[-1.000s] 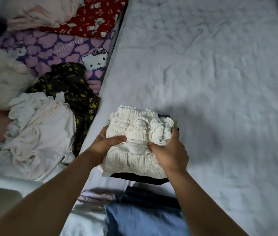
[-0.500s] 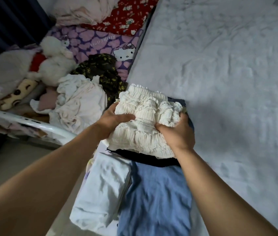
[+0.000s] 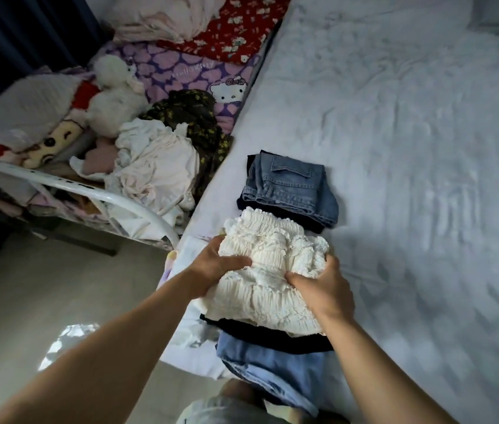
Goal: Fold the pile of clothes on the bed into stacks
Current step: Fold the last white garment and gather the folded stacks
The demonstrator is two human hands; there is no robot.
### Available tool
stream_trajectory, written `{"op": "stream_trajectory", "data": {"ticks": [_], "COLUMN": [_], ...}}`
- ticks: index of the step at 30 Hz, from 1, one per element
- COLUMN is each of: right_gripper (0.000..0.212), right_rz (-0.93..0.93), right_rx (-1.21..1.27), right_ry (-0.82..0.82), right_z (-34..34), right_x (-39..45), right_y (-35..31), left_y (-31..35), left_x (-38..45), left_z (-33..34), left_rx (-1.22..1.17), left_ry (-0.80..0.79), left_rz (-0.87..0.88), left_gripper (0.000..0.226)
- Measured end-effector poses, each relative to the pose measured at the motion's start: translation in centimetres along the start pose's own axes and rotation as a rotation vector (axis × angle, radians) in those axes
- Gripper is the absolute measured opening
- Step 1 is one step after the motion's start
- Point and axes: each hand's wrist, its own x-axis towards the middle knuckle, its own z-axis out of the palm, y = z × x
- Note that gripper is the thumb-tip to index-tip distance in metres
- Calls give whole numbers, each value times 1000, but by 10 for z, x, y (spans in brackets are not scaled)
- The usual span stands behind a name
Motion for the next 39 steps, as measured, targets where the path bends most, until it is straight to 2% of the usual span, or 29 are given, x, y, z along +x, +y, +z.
{"op": "stream_trajectory", "data": {"ticks": [3, 6, 9, 11, 14, 18, 20, 22, 24, 26, 28, 29, 30, 32, 36, 39], "right_gripper": [96, 95, 98, 101, 113, 125, 132, 137, 132, 105, 66, 65, 74, 80, 56, 53], "right_rz": [35, 46, 49, 70, 122, 162, 150, 64, -34, -92, -143, -136, -108, -74, -77, 5], "right_rx": [-11, -25, -35, 0, 23, -135, -118, -55, 98, 237, 211, 160, 108, 51, -2, 101], "right_ry": [-6, 12, 9, -35, -138, -233, -289, -290, -178, -80, -83, -106, -139, -179, -100, -95], "right_z": [4, 10, 24, 36, 50, 54, 48, 41, 32, 27, 24, 28, 34, 46, 52, 52], "right_x": [-16, -26, -30, -30, -29, -15, -4, 7, 21, 39, 57, 70, 81, 97, 115, 130], "right_y": [30, 53, 69, 81, 94, 102, 100, 94, 81, 70, 60, 60, 64, 73, 72, 70], "left_y": [-28, -48, -67, -78, -94, -107, -108, -105, -94, -79, -65, -57, -48, -36, -27, -26], "left_x": [-4, -7, -9, -5, 0, 9, 13, 18, 21, 25, 33, 42, 51, 78, 130, 152], "left_z": [12, 19, 21, 18, 20, 36, 37, 32, 28, 24, 22, 23, 24, 26, 32, 32], "left_rx": [15, 68, 153, 241, 435, 783, 769, 695, 741, 830, 758, 689, 629, 582, 651, 660], "left_ry": [-54, -73, -76, -42, 21, 159, 157, 157, 164, 213, 249, 248, 257, 255, 114, 129], "left_rz": [-45, -69, -55, -59, -50, -52, -55, -36, -3, 161, 367, 393, 376, 264, -26, -140], "left_gripper": [85, 77, 81, 93, 99, 101, 109, 124, 136, 142, 136, 128, 119, 96, 62, 55]}}
